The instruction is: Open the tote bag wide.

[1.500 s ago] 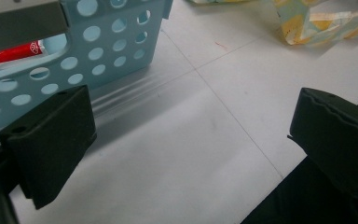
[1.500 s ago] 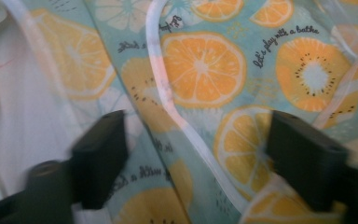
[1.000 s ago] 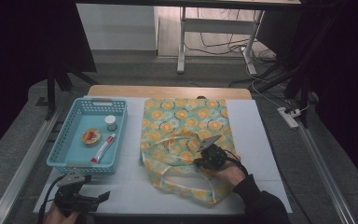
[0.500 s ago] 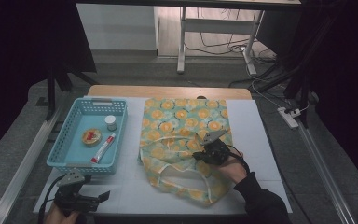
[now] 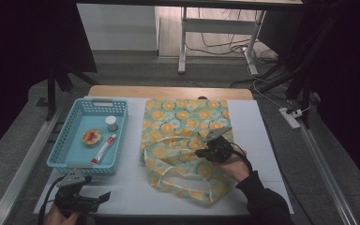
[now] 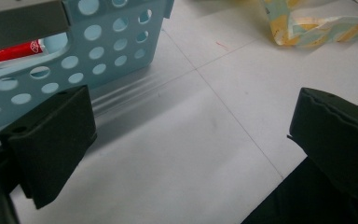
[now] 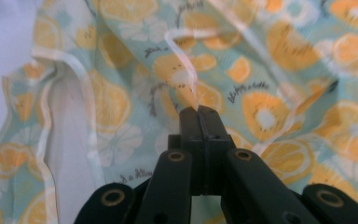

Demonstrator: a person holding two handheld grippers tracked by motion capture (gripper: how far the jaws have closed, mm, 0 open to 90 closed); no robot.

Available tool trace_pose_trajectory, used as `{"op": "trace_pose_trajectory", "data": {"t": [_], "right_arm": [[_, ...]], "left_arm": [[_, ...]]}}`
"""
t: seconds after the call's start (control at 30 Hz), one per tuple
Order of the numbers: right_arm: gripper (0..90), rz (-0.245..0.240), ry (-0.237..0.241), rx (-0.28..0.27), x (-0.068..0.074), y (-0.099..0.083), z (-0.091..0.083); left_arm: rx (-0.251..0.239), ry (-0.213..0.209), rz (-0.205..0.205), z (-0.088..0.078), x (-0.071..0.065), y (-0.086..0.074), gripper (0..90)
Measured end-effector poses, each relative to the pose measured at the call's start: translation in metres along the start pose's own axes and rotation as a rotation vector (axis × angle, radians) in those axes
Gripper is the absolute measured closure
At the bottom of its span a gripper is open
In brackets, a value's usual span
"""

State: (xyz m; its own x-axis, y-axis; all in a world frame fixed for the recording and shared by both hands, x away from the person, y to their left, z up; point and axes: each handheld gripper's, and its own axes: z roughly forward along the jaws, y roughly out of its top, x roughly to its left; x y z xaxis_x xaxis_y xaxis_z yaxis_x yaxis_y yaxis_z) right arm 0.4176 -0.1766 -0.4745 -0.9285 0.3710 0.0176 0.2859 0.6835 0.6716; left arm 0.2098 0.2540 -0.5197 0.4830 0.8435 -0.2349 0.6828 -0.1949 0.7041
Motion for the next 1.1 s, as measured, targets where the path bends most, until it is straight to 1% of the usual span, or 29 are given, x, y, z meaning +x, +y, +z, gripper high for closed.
{"op": "trace_pose_trajectory", "data": {"t": [0.1, 0.17, 0.2, 0.27, 0.3, 0.37, 0.4, 0.43, 0.47, 0.6, 0.67, 0.73, 0.77, 0.87, 0.93, 1.1], "right_arm": [[90.0, -0.013, -0.011, -0.034, -0.001, 0.007, -0.006], [90.0, -0.013, -0.019, -0.041, -0.002, 0.009, -0.008], [90.0, -0.01, -0.027, -0.056, -0.003, 0.014, -0.011], [90.0, -0.011, -0.036, -0.065, -0.004, 0.02, -0.014], [90.0, -0.011, -0.036, -0.065, -0.004, 0.02, -0.014], [90.0, -0.019, -0.044, -0.074, -0.005, 0.027, -0.017], [90.0, -0.027, -0.05, -0.087, -0.005, 0.034, -0.021], [90.0, -0.03, -0.052, -0.093, -0.005, 0.038, -0.023], [90.0, -0.03, -0.052, -0.093, -0.005, 0.038, -0.023], [90.0, -0.037, -0.058, -0.119, -0.007, 0.051, -0.029], [90.0, -0.027, -0.058, -0.137, -0.011, 0.06, -0.032], [90.0, -0.022, -0.054, -0.143, -0.013, 0.062, -0.033], [90.0, -0.021, -0.051, -0.148, -0.015, 0.067, -0.034], [90.0, -0.022, -0.047, -0.155, -0.017, 0.071, -0.035], [90.0, -0.026, -0.051, -0.165, -0.018, 0.078, -0.038], [90.0, -0.032, -0.063, -0.177, -0.02, 0.085, -0.042]], "left_arm": [[0.001, 0.0, 0.0, 0.0, 0.0, 0.0, 1.1], [0.001, 0.0, -0.001, 0.0, 0.0, 0.0, 1.1], [0.001, 0.001, -0.001, 0.0, 0.0, 0.0, 1.1], [0.001, 0.001, -0.002, 0.0, 0.0, 0.0, 1.1], [0.001, 0.0, -0.002, 0.0, 0.0, 0.0, 1.1], [0.0, 0.0, -0.002, 0.0, 0.0, 0.0, 1.1], [0.0, 0.0, -0.002, 0.0, 0.0, 0.0, 1.1], [0.0, 0.0, -0.002, 0.0, 0.0, 0.0, 1.1], [0.0, 0.0, -0.001, 0.0, 0.0, 0.0, 1.1], [0.0, 0.0, 0.0, 0.0, 0.0, 0.0, 1.1], [-0.001, -0.001, 0.0, 0.0, 0.0, 0.0, 1.1], [-0.001, -0.001, -0.001, 0.0, 0.0, 0.0, 1.1], [-0.001, -0.001, -0.001, 0.0, 0.0, 0.0, 1.1], [0.0, -0.001, 0.0, 0.0, 0.0, 0.0, 1.1], [0.0, -0.001, 0.0, 0.0, 0.0, 0.0, 1.2], [-0.001, -0.002, -0.001, 0.0, 0.0, 0.0, 1.2]]}}
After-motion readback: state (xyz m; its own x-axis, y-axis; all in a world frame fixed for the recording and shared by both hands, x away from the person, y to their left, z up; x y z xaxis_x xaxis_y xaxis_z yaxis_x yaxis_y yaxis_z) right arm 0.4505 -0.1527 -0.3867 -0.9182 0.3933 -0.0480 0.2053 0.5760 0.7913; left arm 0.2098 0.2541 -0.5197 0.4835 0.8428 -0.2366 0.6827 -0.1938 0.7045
